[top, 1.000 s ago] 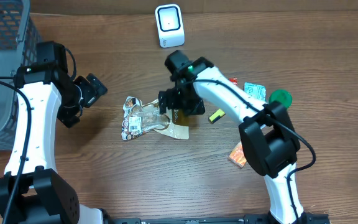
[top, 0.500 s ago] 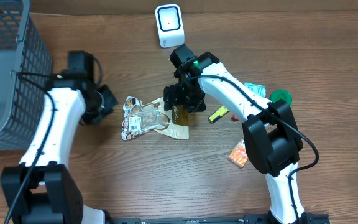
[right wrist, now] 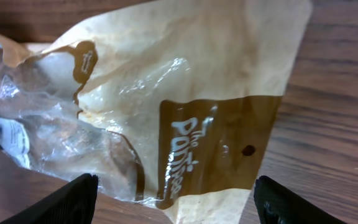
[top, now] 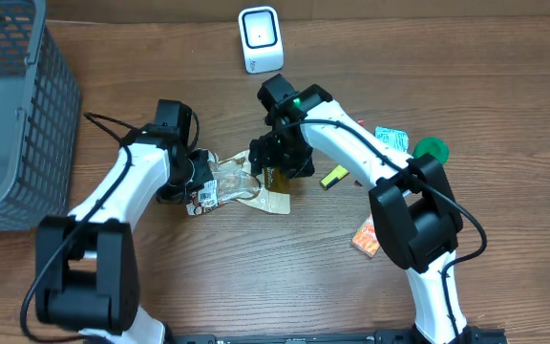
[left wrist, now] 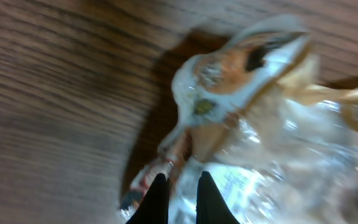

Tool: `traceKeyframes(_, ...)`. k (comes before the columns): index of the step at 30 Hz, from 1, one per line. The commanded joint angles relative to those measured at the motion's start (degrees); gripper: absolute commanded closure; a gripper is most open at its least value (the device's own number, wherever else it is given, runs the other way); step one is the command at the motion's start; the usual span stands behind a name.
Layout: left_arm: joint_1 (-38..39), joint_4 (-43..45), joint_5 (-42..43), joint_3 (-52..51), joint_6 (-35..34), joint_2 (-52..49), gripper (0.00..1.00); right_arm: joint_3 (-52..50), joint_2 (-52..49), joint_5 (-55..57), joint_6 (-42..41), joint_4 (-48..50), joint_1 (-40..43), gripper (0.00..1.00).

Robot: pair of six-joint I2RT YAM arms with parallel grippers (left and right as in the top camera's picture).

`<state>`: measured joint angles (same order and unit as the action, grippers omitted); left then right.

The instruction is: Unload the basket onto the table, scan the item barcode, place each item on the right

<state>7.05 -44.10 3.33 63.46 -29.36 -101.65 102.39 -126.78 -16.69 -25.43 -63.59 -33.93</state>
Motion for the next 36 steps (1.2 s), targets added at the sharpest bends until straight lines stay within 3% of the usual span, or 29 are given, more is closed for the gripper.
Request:
traceKeyframes(1, 0.1, 0.3, -1.9, -0.3, 1.3, -3.8, 0.96, -0.5, 2.1, 0.0, 0.1, 0.2, -0.7, 0.18)
traceKeyframes(11, 0.2, 0.5, -1.9, -0.3, 3.0, -11.4, 0.96, -5.6, 2.1, -2.1, -1.8, 6.5, -1.1, 0.18)
traceKeyframes(15, 0.2, 0.7, -1.9, -0.3, 3.7, -11.5, 0.96, -7.4, 2.1, -7.7, -1.8, 10.6, -1.4, 0.23)
traceKeyframes(21, 0.2, 0.9, -1.9, -0.3, 3.7, -11.5, 0.96, -8.3, 2.1, -15.7, -1.8, 15.0, -1.5, 0.37)
traceKeyframes(25, 0.2, 0.9, -1.9, -0.3, 3.7, -11.5, 0.96, -8.3, 2.1, -16.5, -1.3, 15.5, -1.5, 0.62)
traceKeyframes(28, 0.1, 0.6, -1.4, -0.1, 5.0, -11.5, 0.96, -8.3, 2.1, -16.4, -0.5, 15.3, -1.5, 0.74)
traceKeyframes(36, -1.7, -5.7, -2.4, 9.6, 7.1, -11.0, 0.96, -8.3, 2.1, -16.4, 3.2, 15.3, -1.4, 0.77)
